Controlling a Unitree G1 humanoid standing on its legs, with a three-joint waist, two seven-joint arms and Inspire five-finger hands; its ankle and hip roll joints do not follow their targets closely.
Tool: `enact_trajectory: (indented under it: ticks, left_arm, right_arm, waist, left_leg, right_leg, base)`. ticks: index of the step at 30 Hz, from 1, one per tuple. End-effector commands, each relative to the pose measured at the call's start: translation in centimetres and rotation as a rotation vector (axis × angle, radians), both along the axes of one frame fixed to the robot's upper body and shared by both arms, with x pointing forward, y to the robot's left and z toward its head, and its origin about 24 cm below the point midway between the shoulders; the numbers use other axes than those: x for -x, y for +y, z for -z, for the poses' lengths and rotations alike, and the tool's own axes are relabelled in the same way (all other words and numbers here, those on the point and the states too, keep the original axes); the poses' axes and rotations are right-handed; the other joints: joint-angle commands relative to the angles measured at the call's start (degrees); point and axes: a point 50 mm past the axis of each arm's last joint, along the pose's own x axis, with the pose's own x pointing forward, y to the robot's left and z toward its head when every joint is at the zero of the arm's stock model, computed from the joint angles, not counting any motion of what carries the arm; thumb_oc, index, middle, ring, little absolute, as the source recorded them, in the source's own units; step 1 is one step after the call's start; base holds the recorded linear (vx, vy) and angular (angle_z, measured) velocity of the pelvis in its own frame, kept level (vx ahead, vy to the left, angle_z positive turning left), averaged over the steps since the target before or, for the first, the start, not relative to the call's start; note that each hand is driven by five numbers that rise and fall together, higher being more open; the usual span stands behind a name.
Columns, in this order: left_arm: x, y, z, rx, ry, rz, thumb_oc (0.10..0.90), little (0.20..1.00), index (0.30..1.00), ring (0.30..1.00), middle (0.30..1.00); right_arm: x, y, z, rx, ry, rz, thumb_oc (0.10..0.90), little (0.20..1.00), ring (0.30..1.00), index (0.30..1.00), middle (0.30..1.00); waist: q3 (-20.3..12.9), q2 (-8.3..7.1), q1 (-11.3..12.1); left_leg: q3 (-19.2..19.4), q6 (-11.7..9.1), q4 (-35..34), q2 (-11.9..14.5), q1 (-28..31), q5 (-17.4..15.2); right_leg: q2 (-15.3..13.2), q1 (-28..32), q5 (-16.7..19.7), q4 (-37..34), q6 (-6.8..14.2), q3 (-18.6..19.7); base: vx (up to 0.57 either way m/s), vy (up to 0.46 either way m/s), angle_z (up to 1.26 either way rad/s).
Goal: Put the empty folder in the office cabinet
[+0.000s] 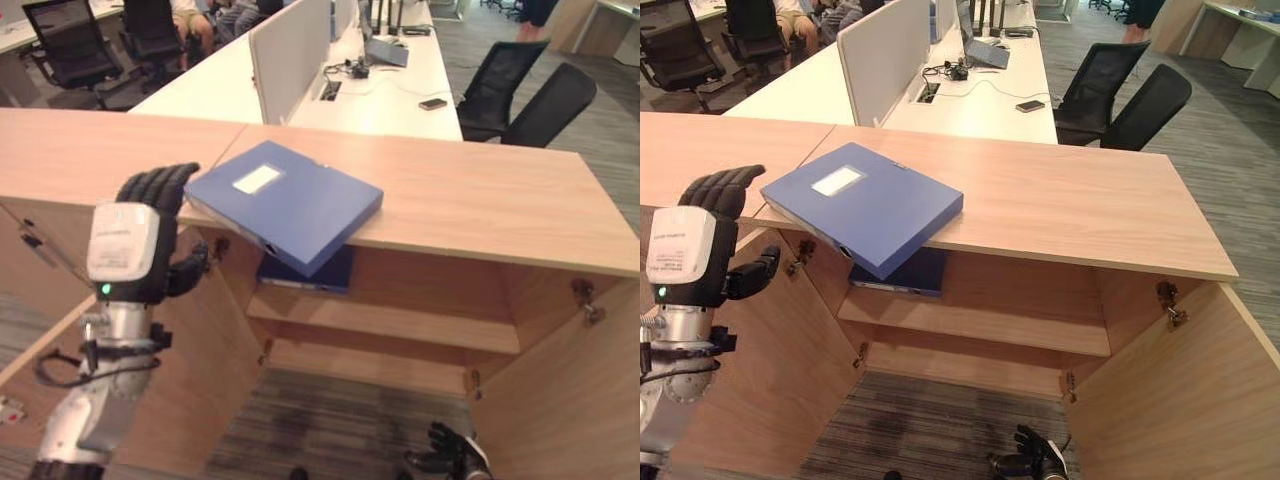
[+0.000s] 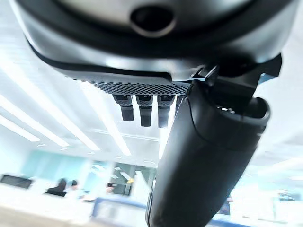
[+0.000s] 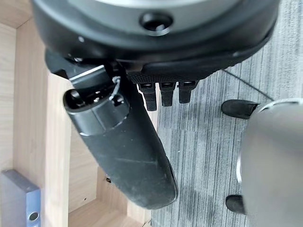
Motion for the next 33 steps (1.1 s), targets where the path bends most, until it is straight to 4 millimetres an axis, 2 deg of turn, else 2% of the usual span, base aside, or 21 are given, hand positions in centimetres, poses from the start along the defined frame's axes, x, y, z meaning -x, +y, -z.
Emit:
enact_trajectory:
  ticks: [1, 10, 22, 31, 33]
  left_arm:
    - [-1.3, -1.9, -5.2, -0.017, -0.188, 0.144, 0.800, 0.900, 0.900, 0.900, 0.900]
    - [-1.9, -3.0, -4.4, 0.043, -0.099, 0.237, 0.800, 0.900, 0.900, 0.900, 0.900]
    - [-1.9, -2.2, -3.2, 0.087, -0.018, 0.221, 0.800, 0.900, 0.900, 0.900, 0.900]
    - [-2.2, -2.4, -3.2, 0.024, 0.019, 0.228, 0.800, 0.900, 0.900, 0.900, 0.900]
    - [-2.5, -2.5, -3.3, -0.043, 0.030, 0.226, 0.800, 0.900, 0.900, 0.900, 0.900]
  right_arm:
    - [-4.4, -0.6, -2.2, 0.020, -0.173, -0.051, 0.800, 0.900, 0.900, 0.900, 0.900]
    - [-3.8, -0.5, -1.6, -0.008, -0.143, -0.001, 0.800, 0.900, 0.900, 0.900, 0.900]
    - [-2.9, -0.6, -1.0, -0.026, -0.113, 0.065, 0.800, 0.900, 0.900, 0.900, 0.900]
    - [-2.8, -0.2, -0.7, -0.057, -0.098, 0.079, 0.800, 0.900, 0.900, 0.900, 0.900]
    - [-2.5, 0.0, -0.6, -0.068, -0.090, 0.083, 0.800, 0.900, 0.900, 0.900, 0.900]
  waist:
    - [0.25, 0.78, -0.69]
    - [0.14, 1.70, -1.77]
    - [-0.21, 1.57, -1.87]
    - [-0.24, 1.24, -1.76]
    - [-0.30, 1.22, -1.92]
  left_leg:
    - [-0.20, -1.93, -0.09, 0.18, 3.10, -6.42]
    - [0.76, -1.90, -0.09, 0.06, 3.32, -6.52]
    - [0.97, -1.80, -0.09, -0.04, 4.04, -6.78]
    - [1.85, -1.89, -0.09, 0.25, 3.99, -6.65]
    - [2.06, -1.94, -0.09, 0.28, 4.16, -6.64]
  right_leg:
    - [-1.18, 4.15, -3.61, 0.42, 4.01, -0.98]
    - [-1.24, 4.01, -3.60, 0.42, 4.19, -0.39]
    - [-1.28, 4.70, -3.78, 0.42, 4.02, -0.39]
    - [-1.02, 4.29, -3.52, 0.42, 4.10, -0.49]
    - [-0.97, 4.46, -3.60, 0.42, 4.12, -0.57]
  base:
    - [0.00, 0.008, -0.10]
    - [0.00, 0.002, -0.09]
    - [0.00, 0.001, -0.02]
    - [-0.01, 0.001, -0.02]
    - [0.00, 0.000, 0.00]
